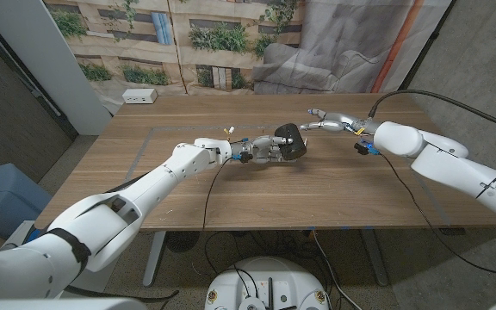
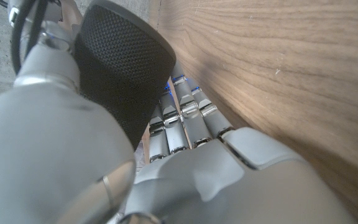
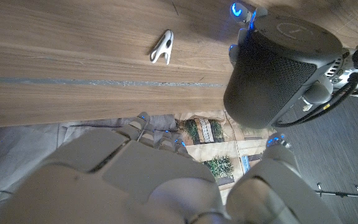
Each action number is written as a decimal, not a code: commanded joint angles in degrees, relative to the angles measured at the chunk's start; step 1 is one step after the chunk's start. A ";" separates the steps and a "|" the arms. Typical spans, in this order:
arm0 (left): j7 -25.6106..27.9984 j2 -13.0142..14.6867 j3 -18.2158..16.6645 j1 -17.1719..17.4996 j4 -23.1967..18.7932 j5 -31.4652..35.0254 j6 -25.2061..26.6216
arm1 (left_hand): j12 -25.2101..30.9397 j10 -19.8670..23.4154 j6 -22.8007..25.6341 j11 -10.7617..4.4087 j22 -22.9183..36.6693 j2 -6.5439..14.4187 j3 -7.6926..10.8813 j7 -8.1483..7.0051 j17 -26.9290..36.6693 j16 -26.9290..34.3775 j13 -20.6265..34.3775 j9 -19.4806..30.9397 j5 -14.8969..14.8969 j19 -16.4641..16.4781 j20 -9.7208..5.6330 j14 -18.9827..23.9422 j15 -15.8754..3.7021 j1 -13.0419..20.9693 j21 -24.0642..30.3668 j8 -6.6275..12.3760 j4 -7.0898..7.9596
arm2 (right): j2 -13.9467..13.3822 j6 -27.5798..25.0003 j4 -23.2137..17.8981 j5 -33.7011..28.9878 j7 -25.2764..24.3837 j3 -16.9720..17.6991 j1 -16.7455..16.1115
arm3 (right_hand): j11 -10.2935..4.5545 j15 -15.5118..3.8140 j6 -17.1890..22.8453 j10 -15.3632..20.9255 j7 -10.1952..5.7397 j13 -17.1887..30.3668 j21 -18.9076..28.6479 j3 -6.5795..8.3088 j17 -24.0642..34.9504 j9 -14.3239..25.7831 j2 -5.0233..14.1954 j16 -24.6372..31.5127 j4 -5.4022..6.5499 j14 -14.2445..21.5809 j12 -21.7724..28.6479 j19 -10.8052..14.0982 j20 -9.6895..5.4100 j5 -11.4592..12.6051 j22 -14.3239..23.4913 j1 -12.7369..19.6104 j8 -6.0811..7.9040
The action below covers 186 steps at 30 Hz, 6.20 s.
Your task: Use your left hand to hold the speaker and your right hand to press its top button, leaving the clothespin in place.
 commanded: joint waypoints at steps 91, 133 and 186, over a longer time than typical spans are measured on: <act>-4.83 -3.27 1.07 -2.53 6.49 2.65 -2.12 | -0.97 12.91 13.48 -10.63 0.17 17.09 5.69 -4.36 1.21 0.04 8.32 0.01 0.16 0.72 -7.88 8.20 -13.18 -0.09 -0.08 7.31 0.00 | 3.53 -3.72 2.03 -6.44 2.97 -5.07 4.13 | 0.05 0.02 -4.12 -1.65 -1.10 0.19 0.97 -0.25 -0.36 0.22 0.83 1.10 -0.36 -1.36 1.07 0.85 0.67 1.03 0.20 -0.27 0.75; -5.54 -4.30 1.16 -3.44 8.69 3.24 -3.67 | -1.13 13.94 14.20 -10.50 0.19 17.05 6.20 -4.68 1.50 0.15 8.42 0.00 0.09 0.99 -8.19 8.90 -13.21 -0.08 -0.01 7.72 -0.12 | 4.82 -6.58 3.24 -10.35 5.27 -8.28 6.42 | -0.07 -0.19 -4.93 -2.57 -1.27 0.18 1.01 0.10 -0.54 0.23 1.27 1.17 -0.80 -1.36 0.98 1.50 0.23 1.18 0.17 0.80 0.70; -5.42 -4.00 0.90 -2.85 8.29 3.00 -3.50 | -1.59 14.15 14.36 -10.33 0.22 16.91 6.61 -4.70 1.73 -0.02 8.57 -0.03 -0.01 1.05 -8.20 9.12 -13.22 -0.06 0.00 7.90 -0.12 | 2.22 -3.51 -0.52 -4.06 3.38 -2.66 4.04 | -0.15 -0.30 -4.84 -2.51 -1.17 0.18 0.82 -0.25 -0.58 0.23 1.19 1.27 -0.58 -1.30 1.24 1.59 0.21 1.26 0.18 0.67 0.89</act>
